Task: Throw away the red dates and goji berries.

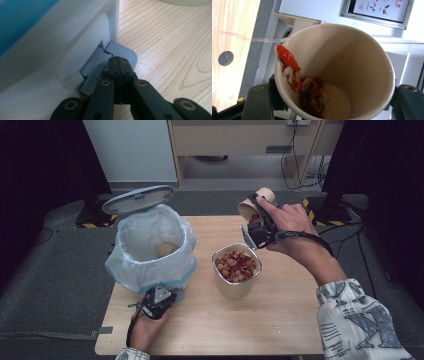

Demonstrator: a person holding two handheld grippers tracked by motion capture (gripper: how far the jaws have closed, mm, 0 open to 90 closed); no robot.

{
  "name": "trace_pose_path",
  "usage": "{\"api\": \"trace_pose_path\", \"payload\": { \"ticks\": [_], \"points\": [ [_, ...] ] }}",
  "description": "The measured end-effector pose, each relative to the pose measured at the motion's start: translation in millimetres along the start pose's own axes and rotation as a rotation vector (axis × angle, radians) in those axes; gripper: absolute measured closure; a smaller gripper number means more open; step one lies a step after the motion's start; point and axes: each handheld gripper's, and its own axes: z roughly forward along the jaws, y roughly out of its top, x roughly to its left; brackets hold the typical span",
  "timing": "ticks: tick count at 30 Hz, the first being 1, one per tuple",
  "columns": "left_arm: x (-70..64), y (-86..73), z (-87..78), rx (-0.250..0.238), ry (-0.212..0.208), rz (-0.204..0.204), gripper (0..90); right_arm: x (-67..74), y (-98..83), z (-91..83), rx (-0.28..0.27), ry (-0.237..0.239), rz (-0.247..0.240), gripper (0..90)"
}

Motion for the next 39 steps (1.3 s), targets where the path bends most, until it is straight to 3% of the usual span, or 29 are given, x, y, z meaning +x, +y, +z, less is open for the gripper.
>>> {"api": "trace_pose_path", "payload": {
  "ticks": [7,11,16,19,20,22,24,27,29,30,32,33,36,37,38,39],
  "points": [
    [0.0,0.0,0.0,0.0,0.0,0.0,89.3,-2.1,-0.9,0.3,0.002,-0.013,0.008,32.7],
    [0.1,0.0,-0.2,0.002,-0.001,0.0,89.4,19.9,13.8,4.9,-0.009,0.042,-0.189,32.8],
    [0.1,-0.1,0.1,-0.001,0.0,0.0,89.4,9.5,10.6,4.4,0.002,0.002,-0.125,32.8],
    [0.1,0.1,-0.3,0.003,0.0,0.0,89.4,19.5,18.2,6.3,-0.019,0.048,-0.2,32.8],
    [0.1,-0.2,0.1,-0.003,-0.002,-0.002,89.3,21.2,18.9,7.0,-0.02,0.049,-0.199,32.8],
    [0.1,-0.1,0.0,-0.001,-0.001,-0.001,89.3,14.9,16.1,6.9,-0.007,0.023,-0.146,32.8],
    [0.2,-0.1,-0.1,0.0,-0.002,-0.001,89.3,11.6,15.0,6.9,0.004,0.004,-0.152,32.9],
    [0.4,-0.2,0.1,-0.003,-0.003,-0.003,89.3,25.6,22.8,7.8,-0.014,0.062,-0.271,33.0],
    [0.2,-0.2,0.1,-0.003,-0.002,-0.002,89.4,21.0,19.5,8.7,0.005,0.022,-0.206,33.0],
    [0.1,0.0,-0.3,0.003,-0.001,-0.002,89.4,23.5,20.4,9.8,0.003,0.037,-0.229,33.0],
    [0.3,-0.2,-0.1,-0.001,-0.003,-0.002,89.3,34.3,26.1,11.4,-0.015,0.086,-0.343,33.1],
    [0.5,-0.2,0.0,-0.002,-0.004,-0.004,89.4,37.1,26.5,12.1,-0.018,0.094,-0.338,33.1],
    [0.5,-0.2,0.0,-0.002,-0.004,-0.004,89.3,31.4,22.5,12.8,-0.004,0.069,-0.25,32.8],
    [0.3,-0.1,-0.1,-0.001,-0.003,-0.004,89.3,37.8,26.2,13.6,-0.009,0.096,-0.323,32.8],
    [0.2,-0.1,-0.1,-0.001,-0.003,-0.003,89.3,37.8,26.2,13.6,-0.009,0.096,-0.323,32.9],
    [0.3,-0.1,-0.2,0.0,-0.003,-0.003,89.4,41.8,29.2,12.8,-0.008,0.115,-0.382,32.8]
  ]
}}
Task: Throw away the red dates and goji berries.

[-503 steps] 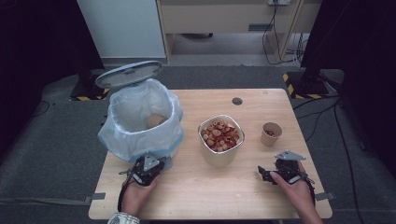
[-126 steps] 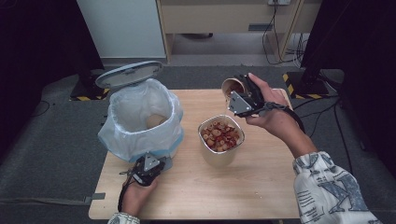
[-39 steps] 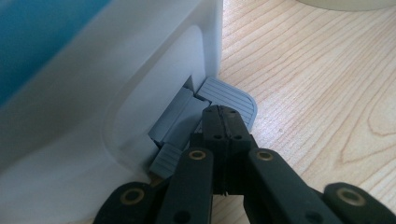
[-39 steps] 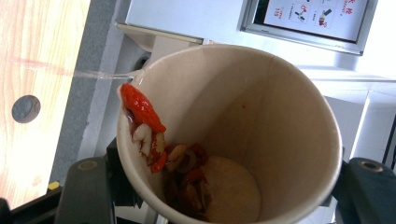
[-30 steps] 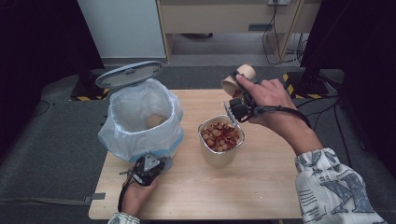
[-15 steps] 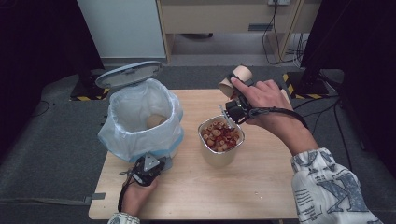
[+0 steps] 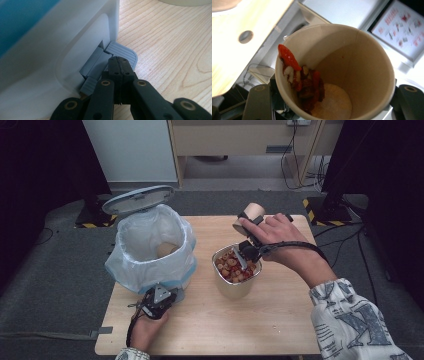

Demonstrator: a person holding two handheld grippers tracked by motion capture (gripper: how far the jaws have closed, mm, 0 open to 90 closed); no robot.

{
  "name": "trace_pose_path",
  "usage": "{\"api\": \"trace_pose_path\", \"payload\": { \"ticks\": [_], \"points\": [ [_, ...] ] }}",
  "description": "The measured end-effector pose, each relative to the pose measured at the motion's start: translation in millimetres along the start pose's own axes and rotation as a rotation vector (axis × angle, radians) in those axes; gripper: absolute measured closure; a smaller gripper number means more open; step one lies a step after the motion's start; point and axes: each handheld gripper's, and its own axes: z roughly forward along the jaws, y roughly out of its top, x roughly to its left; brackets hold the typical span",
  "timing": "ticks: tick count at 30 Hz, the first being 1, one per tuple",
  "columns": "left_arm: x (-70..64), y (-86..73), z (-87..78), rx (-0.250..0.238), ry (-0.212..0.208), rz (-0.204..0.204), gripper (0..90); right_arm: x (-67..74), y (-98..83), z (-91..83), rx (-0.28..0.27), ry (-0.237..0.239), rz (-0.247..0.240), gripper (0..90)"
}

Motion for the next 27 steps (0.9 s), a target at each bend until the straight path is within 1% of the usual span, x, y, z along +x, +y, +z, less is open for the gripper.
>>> {"api": "trace_pose_path", "payload": {
  "ticks": [1,2,3,4,5,7,8,9,10,11,12,13,14,15,16,17,18,19,20,21,22,23,24,25,26,27],
  "points": [
    [0.1,0.0,0.0,-0.001,0.0,0.0,89.3,1.6,2.5,-0.3,-0.013,-0.007,0.012,32.8],
    [0.2,-0.1,0.1,-0.001,-0.001,-0.001,89.3,-0.3,2.0,-0.6,-0.016,-0.012,0.034,32.8],
    [0.2,-0.1,0.1,-0.002,-0.001,-0.001,89.3,-5.1,-0.5,-1.2,-0.012,-0.027,0.063,32.8],
    [0.0,-0.2,0.3,-0.004,0.0,0.0,89.3,-7.9,-4.0,-1.6,-0.008,-0.042,0.12,32.8],
    [-0.2,0.0,0.0,0.0,0.001,0.001,89.3,-10.4,-6.0,-1.6,-0.004,-0.054,0.141,32.7],
    [-0.1,0.0,0.0,0.0,0.0,0.0,89.3,-7.3,-1.2,-1.1,-0.007,-0.029,0.074,32.8],
    [0.1,-0.1,0.0,-0.001,-0.001,-0.001,89.3,-6.8,0.8,-1.1,-0.018,-0.028,0.05,32.8],
    [0.1,-0.2,0.2,-0.004,0.0,-0.001,89.3,-7.4,0.4,-1.9,-0.016,-0.033,0.085,32.8],
    [0.1,-0.1,0.2,-0.003,0.0,-0.001,89.3,-11.7,-4.9,-2.4,-0.011,-0.054,0.136,32.7],
    [-0.1,-0.1,0.2,-0.002,0.0,0.0,89.3,-11.7,-4.9,-2.4,-0.011,-0.054,0.136,32.7],
    [-0.2,-0.1,0.2,-0.002,0.002,0.001,89.4,-13.3,-8.0,-3.0,-0.001,-0.06,0.166,32.7],
    [-0.3,0.1,0.0,0.001,0.003,0.002,89.4,-14.2,-9.6,-3.1,0.004,-0.062,0.17,32.7],
    [-0.2,0.0,0.0,0.0,0.001,0.0,89.3,-12.7,-8.0,-3.3,0.003,-0.055,0.151,32.7],
    [0.0,0.0,0.1,0.0,0.0,-0.001,89.4,-4.0,1.5,-2.3,-0.007,-0.022,0.025,32.7],
    [-0.1,0.0,0.0,0.0,0.0,0.0,89.4,3.2,7.9,-2.4,-0.004,0.029,-0.065,32.7],
    [-0.1,0.0,0.0,0.0,0.001,0.001,89.3,5.3,10.1,-1.9,-0.006,0.035,-0.095,32.7],
    [-0.2,0.0,0.0,0.0,0.001,0.0,89.3,-0.7,3.8,-2.0,0.004,0.008,-0.021,32.7],
    [-0.2,0.1,-0.1,0.002,0.002,0.001,89.3,-0.7,3.8,-2.0,0.004,0.008,-0.021,32.7],
    [-0.3,0.1,0.0,0.001,0.002,0.001,89.3,-7.7,-1.9,-2.6,0.005,-0.033,0.037,32.7],
    [-0.3,0.1,-0.1,0.003,0.003,0.002,89.3,-11.9,-6.1,-3.6,0.024,-0.052,0.083,32.7],
    [-0.3,0.1,-0.1,0.003,0.003,0.002,89.4,-12.0,-5.5,-3.8,0.019,-0.043,0.076,32.7],
    [-0.2,0.0,0.1,0.0,0.002,0.0,89.3,-11.1,-2.2,-3.7,0.007,-0.035,0.022,32.7],
    [-0.2,0.0,0.1,0.0,0.001,0.0,89.3,-7.9,2.3,-4.8,0.004,-0.026,0.0,32.7],
    [0.0,0.0,0.0,0.0,0.0,-0.001,89.3,-7.7,3.4,-5.2,0.003,-0.03,0.004,32.8],
    [0.1,-0.2,0.2,-0.003,0.0,-0.002,89.4,-13.0,0.5,-5.7,0.01,-0.06,0.043,32.7],
    [0.0,-0.2,0.2,-0.003,0.0,-0.002,89.4,-13.0,0.5,-5.7,0.01,-0.06,0.043,32.7]
  ]
}}
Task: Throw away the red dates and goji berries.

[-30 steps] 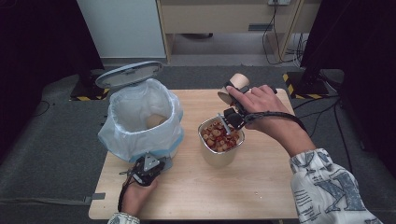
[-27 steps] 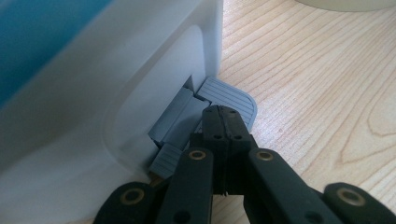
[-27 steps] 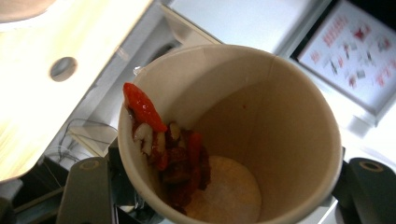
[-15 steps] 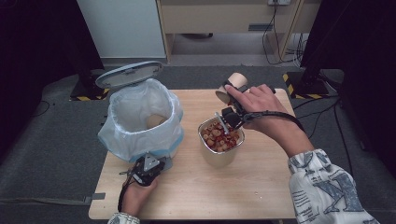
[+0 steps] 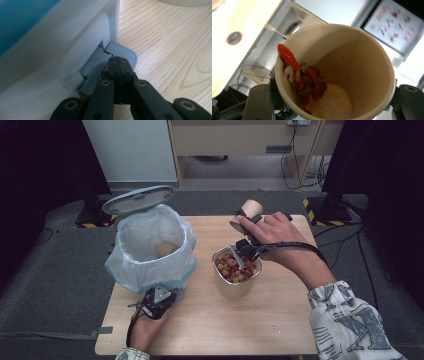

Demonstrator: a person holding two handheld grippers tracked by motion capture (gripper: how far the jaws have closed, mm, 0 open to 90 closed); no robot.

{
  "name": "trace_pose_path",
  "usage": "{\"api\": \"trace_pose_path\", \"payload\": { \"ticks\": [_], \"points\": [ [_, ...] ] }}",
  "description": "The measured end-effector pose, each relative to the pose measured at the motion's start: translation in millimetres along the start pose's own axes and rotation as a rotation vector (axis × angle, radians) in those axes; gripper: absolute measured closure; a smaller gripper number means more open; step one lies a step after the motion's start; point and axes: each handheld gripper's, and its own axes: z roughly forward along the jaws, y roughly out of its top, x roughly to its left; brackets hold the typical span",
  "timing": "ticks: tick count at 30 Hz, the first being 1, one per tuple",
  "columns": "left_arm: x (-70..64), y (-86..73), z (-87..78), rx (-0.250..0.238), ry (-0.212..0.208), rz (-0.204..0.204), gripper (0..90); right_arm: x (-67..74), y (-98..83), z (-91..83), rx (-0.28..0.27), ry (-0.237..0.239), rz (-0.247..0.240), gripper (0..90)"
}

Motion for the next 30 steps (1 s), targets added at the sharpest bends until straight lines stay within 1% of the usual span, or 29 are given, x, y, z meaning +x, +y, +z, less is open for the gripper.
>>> {"api": "trace_pose_path", "payload": {
  "ticks": [1,2,3,5,8,9,10,11,12,13,14,16,17,18,19,20,21,22,23,24,25,26,27,28,29,30],
  "points": [
    [-0.3,0.2,-0.1,0.003,0.003,0.003,89.4,-1.0,-1.0,-0.3,0.006,-0.004,0.037,32.7],
    [-0.5,0.2,-0.1,0.004,0.004,0.005,89.3,-3.0,-1.8,0.4,0.002,-0.007,0.016,32.7],
    [-0.4,0.2,-0.1,0.004,0.004,0.004,89.4,-1.0,-0.3,0.6,0.006,-0.001,-0.011,32.7],
    [-0.2,0.0,0.1,0.0,0.001,0.001,89.3,2.5,1.9,0.3,-0.001,0.015,-0.028,32.7],
    [-0.3,0.1,0.0,0.0,0.002,0.001,89.4,1.9,-1.6,0.8,0.003,0.014,-0.014,32.7],
    [-0.3,0.1,-0.1,0.002,0.002,0.002,89.3,0.6,-3.0,0.8,0.002,0.012,-0.017,32.7],
    [-0.3,0.2,-0.2,0.003,0.002,0.002,89.4,0.4,-4.4,0.0,0.006,0.011,-0.005,32.7],
    [-0.2,0.2,-0.2,0.003,0.001,0.001,89.4,-3.8,-6.5,-1.9,0.003,0.005,-0.014,32.8],
    [-0.1,0.1,-0.2,0.003,0.001,0.0,89.4,-3.8,-6.5,-1.9,0.003,0.005,-0.014,32.8],
    [-0.2,0.2,-0.2,0.003,0.001,0.001,89.3,-4.7,-8.3,-3.4,0.008,0.003,0.003,32.9],
    [-0.2,0.2,-0.2,0.003,0.001,0.001,89.4,-9.3,-9.8,-5.2,0.012,-0.003,-0.007,32.9],
    [-0.2,0.1,0.0,0.002,0.001,0.001,89.4,-19.5,-16.5,-9.5,0.026,-0.025,0.012,33.0],
    [-0.3,0.3,-0.2,0.005,0.003,0.003,89.3,-23.3,-19.2,-10.5,0.03,-0.037,0.013,33.0],
    [-0.3,0.3,-0.2,0.005,0.003,0.003,89.3,-26.6,-20.9,-12.3,0.04,-0.047,0.032,33.0],
    [-0.2,0.2,-0.1,0.003,0.001,0.001,89.3,-25.9,-16.9,-11.3,0.05,-0.053,-0.026,33.1],
    [-0.2,0.2,-0.1,0.003,0.001,0.001,89.3,-25.9,-16.9,-11.3,0.05,-0.053,-0.026,33.1],
    [-0.3,0.3,-0.3,0.006,0.003,0.003,89.3,-15.9,-8.1,-8.0,0.035,-0.011,-0.065,33.3],
    [-0.2,0.2,-0.1,0.003,0.001,0.002,89.4,-3.8,2.0,-4.3,0.028,0.047,-0.134,33.5],
    [-0.1,0.1,-0.1,0.003,0.001,0.001,89.3,7.6,10.4,-0.8,0.018,0.077,-0.181,33.6],
    [-0.3,0.2,-0.2,0.003,0.002,0.002,89.3,12.2,12.5,0.5,0.022,0.083,-0.189,33.7],
    [-0.4,0.3,-0.4,0.006,0.003,0.003,89.3,6.7,7.6,0.8,0.033,0.043,-0.144,33.6],
    [-0.2,0.1,-0.1,0.003,0.001,0.002,89.3,6.7,7.6,0.8,0.033,0.043,-0.144,33.6],
    [-0.1,0.0,-0.1,0.002,0.0,0.0,89.3,5.5,5.1,-0.1,0.042,0.059,-0.177,33.6],
    [-0.1,0.0,-0.1,0.001,0.0,0.0,89.3,5.5,5.1,-0.1,0.042,0.059,-0.177,33.6],
    [-0.2,0.2,-0.2,0.003,0.001,0.001,89.3,1.2,-0.4,-1.3,0.048,0.047,-0.132,33.4],
    [-0.2,0.2,-0.2,0.003,0.001,0.001,89.4,1.2,-0.4,-1.3,0.048,0.047,-0.132,33.4]
  ]
}}
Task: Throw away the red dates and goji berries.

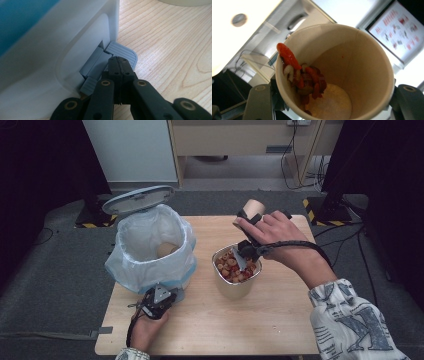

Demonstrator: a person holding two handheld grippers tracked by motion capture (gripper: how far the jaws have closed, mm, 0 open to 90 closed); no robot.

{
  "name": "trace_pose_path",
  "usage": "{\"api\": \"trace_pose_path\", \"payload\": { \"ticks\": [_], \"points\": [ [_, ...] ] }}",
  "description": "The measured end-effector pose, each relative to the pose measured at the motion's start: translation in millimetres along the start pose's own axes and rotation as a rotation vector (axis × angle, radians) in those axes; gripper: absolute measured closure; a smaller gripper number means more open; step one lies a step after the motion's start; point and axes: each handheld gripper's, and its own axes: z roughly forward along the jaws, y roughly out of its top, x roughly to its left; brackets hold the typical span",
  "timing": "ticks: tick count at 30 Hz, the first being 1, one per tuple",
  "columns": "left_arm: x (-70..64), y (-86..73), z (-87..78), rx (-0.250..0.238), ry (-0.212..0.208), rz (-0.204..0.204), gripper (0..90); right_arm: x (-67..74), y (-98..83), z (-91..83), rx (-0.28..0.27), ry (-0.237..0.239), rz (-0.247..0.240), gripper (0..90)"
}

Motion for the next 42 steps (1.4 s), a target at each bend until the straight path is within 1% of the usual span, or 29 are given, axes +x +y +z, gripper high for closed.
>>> {"api": "trace_pose_path", "payload": {
  "ticks": [1,2,3,5,6,7,8,9,11,12,13,14,15,16,17,18,22,25,27,28,30,31,32,34,36,37,39,40,42],
  "points": [
    [0.3,-0.1,0.0,-0.001,-0.002,-0.001,89.4,-2.3,-2.5,0.0,0.004,-0.016,0.018,33.3],
    [0.3,-0.1,0.0,-0.001,-0.002,-0.001,89.3,-1.6,-2.9,0.4,-0.001,-0.011,0.035,33.2],
    [0.1,-0.1,0.0,-0.001,-0.001,-0.001,89.3,-0.2,-0.5,0.8,0.002,-0.007,0.018,33.1],
    [0.0,0.0,0.0,0.0,0.0,0.001,89.4,9.3,13.0,0.3,-0.035,0.033,-0.076,33.3],
    [0.4,-0.1,-0.1,0.0,-0.002,-0.001,89.4,7.0,12.0,1.1,-0.028,0.024,-0.126,33.3],
    [0.9,-0.2,-0.1,-0.001,-0.006,-0.006,89.3,-3.3,-0.6,1.3,-0.008,-0.019,0.03,33.3],
    [1.1,-0.1,-0.1,0.0,-0.007,-0.008,89.3,-3.3,-0.6,1.3,-0.008,-0.019,0.03,33.3],
    [0.8,0.0,-0.1,0.001,-0.006,-0.005,89.4,-5.7,-5.4,3.8,0.016,-0.035,0.082,33.4],
    [0.3,-0.1,0.2,-0.004,-0.006,-0.008,89.3,13.9,15.7,10.7,-0.028,0.072,-0.048,34.0],
    [0.4,-0.2,0.1,-0.004,-0.006,-0.007,89.3,24.9,26.8,12.7,-0.056,0.112,-0.133,34.1],
    [0.8,-0.2,-0.2,0.0,-0.005,-0.004,89.3,24.3,25.0,13.6,-0.056,0.097,-0.141,34.1],
    [1.0,-0.2,0.0,-0.003,-0.007,-0.006,89.3,18.5,17.3,13.1,-0.039,0.054,-0.004,34.0],
    [1.1,-0.2,-0.1,-0.001,-0.008,-0.008,89.3,12.0,7.0,13.0,-0.022,0.025,0.078,33.9],
    [1.2,-0.4,-0.1,-0.002,-0.008,-0.007,89.3,10.7,1.8,10.8,-0.006,0.045,0.081,33.9],
    [0.7,-0.4,-0.1,-0.003,-0.006,-0.006,89.3,12.8,1.7,9.8,-0.005,0.062,0.055,33.7],
    [0.5,-0.3,0.1,-0.004,-0.005,-0.004,89.3,17.2,3.4,9.5,-0.013,0.072,0.048,33.6],
    [0.5,-0.3,0.2,-0.004,-0.004,-0.005,89.3,31.1,1.3,12.7,-0.022,0.092,0.118,33.4],
    [0.5,-0.2,0.2,-0.004,-0.005,-0.009,89.3,38.7,-2.8,15.1,-0.026,0.106,0.184,33.2],
    [0.8,-0.3,0.2,-0.005,-0.006,-0.009,89.3,38.4,-7.4,15.3,-0.037,0.106,0.264,33.1],
    [0.8,-0.2,0.2,-0.004,-0.006,-0.009,89.3,36.8,-11.3,16.1,-0.044,0.102,0.325,33.0],
    [0.8,-0.2,0.2,-0.004,-0.006,-0.007,89.3,33.7,-15.2,15.9,-0.051,0.101,0.391,33.0],
    [0.8,-0.2,0.2,-0.004,-0.006,-0.007,89.3,30.3,-17.5,15.7,-0.068,0.098,0.473,32.9],
    [0.8,-0.2,0.2,-0.004,-0.007,-0.007,89.3,30.3,-17.5,15.7,-0.068,0.098,0.473,32.9],
    [0.8,-0.5,0.1,-0.005,-0.007,-0.009,89.4,26.5,-19.3,16.2,-0.073,0.094,0.516,32.7],
    [0.4,-0.2,0.1,-0.003,-0.004,-0.005,89.3,22.7,-19.8,17.1,-0.093,0.09,0.55,32.7],
    [0.7,-0.5,0.1,-0.005,-0.007,-0.01,89.3,19.4,-20.2,17.5,-0.109,0.09,0.58,32.6],
    [0.6,-0.5,0.1,-0.006,-0.006,-0.01,89.3,18.0,-20.0,17.7,-0.112,0.088,0.594,32.6],
    [0.3,-0.3,0.1,-0.004,-0.003,-0.004,89.3,16.4,-19.8,17.5,-0.111,0.088,0.59,32.6],
    [0.5,-0.4,0.1,-0.004,-0.005,-0.007,89.3,15.0,-17.7,17.8,-0.126,0.087,0.615,32.5]
  ]
}}
